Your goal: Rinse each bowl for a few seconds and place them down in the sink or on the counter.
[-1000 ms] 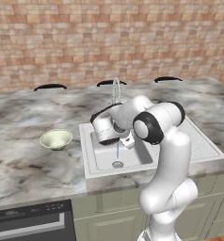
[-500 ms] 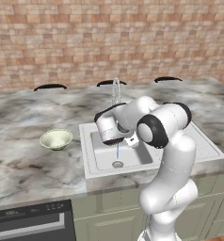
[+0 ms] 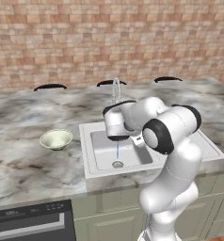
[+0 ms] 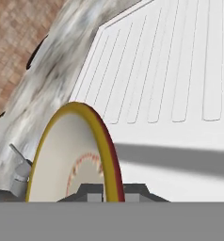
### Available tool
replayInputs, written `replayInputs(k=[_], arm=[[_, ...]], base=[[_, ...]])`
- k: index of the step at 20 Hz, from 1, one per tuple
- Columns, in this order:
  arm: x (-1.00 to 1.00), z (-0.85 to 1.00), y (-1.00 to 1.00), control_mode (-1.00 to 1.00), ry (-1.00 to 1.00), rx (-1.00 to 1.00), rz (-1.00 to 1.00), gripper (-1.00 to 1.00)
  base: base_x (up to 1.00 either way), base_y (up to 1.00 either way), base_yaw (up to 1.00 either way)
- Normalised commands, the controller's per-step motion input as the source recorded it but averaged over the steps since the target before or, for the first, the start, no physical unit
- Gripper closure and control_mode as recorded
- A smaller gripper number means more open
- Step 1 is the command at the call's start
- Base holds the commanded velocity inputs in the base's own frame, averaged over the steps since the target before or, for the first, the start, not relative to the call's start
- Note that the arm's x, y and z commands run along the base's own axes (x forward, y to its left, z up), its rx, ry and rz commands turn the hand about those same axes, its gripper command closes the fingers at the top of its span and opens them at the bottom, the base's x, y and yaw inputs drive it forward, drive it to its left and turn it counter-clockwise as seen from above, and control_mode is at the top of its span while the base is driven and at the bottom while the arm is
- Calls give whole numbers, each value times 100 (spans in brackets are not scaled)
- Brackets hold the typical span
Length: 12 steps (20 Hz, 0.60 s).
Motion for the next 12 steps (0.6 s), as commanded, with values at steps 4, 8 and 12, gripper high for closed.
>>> replayInputs(k=[4,8,12], arm=[[-21,21,-34,-100,3,0,-10,100],[-16,18,-37,-100,6,0,-12,100],[-15,17,-40,-100,7,0,-13,100]], base=[[0,0,0],[0,0,0],[0,0,0]])
